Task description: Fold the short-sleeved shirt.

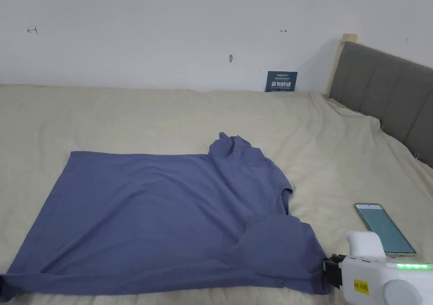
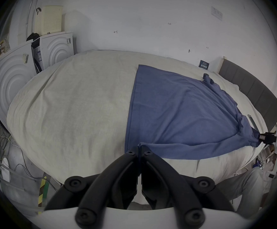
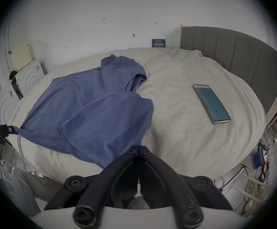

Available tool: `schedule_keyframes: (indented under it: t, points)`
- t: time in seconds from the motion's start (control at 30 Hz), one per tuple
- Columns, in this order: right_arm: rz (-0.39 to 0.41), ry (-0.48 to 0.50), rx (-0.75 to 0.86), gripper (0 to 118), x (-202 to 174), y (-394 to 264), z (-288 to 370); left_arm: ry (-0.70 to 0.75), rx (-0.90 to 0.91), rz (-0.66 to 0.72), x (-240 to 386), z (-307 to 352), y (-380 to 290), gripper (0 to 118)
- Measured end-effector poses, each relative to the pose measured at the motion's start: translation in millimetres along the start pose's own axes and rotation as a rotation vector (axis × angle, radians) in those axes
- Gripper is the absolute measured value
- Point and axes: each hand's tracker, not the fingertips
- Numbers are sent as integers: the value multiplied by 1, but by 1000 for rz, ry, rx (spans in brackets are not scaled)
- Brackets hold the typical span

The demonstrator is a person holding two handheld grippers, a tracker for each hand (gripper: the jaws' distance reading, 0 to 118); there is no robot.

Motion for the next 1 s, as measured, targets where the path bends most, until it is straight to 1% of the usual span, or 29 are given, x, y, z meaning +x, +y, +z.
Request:
schedule_keyframes:
  t: [0.03,0.1,0.23,0.33,0.43,0.5,0.53,0.57,0.6,0.63,0.67,0.7,0.73,0.77,0.8,0.83,0.87,0.9,0.93,0.97,1.0]
  points:
    - [-31,32,7,0,2,6,1,-4,7,-1,0,0,5,3]
    - [-48,44,20,0,3,19,-1,-3,25,6,1,-1,14,3]
    - [-6,38,49,0,-1,53,-5,6,48,-2,0,-11,45,3]
    - [-3,49,76,0,-5,88,-10,25,40,-18,-5,-27,78,3]
    - [5,39,99,0,-9,125,-28,60,21,-32,-12,-51,109,2]
    - [-19,49,95,0,-8,149,-44,66,-1,-58,-13,-69,127,2]
    - [-45,50,94,0,-8,159,-54,67,-13,-60,-15,-80,134,3]
    - [-46,49,97,0,-9,168,-67,62,-34,-60,-18,-91,140,3]
    - [-64,21,84,0,-10,176,-79,64,-54,-50,-19,-102,142,3]
    - [-107,9,52,0,-11,183,-92,59,-80,-53,-22,-115,144,3]
    - [-116,33,44,0,-12,187,-105,68,-109,-48,-23,-125,145,3]
    - [-120,32,36,0,-15,189,-117,79,-117,-56,-25,-135,145,3]
    - [-100,12,15,0,-20,191,-130,80,-131,-63,-26,-145,145,2]
    - [-51,-15,-8,0,-25,190,-141,89,-134,-61,-26,-152,145,3]
    - [-34,-37,-27,0,-28,187,-152,84,-129,-71,-27,-158,144,3]
    - [-29,-34,-53,0,-30,186,-161,69,-125,-102,-27,-163,145,3]
    - [-44,-30,-61,0,-29,185,-165,101,-104,-154,-24,-165,147,8]
    - [-70,-30,-58,0,-27,184,-169,102,-86,-196,-22,-167,149,19]
    - [-76,-37,-56,0,-28,182,-168,140,-62,-221,-20,-167,151,40]
    - [-80,-42,-62,7,-28,182,-169,146,-49,-223,-21,-167,152,82]
    - [-79,-40,-66,24,-27,182,-167,129,-55,-206,-23,-166,153,108]
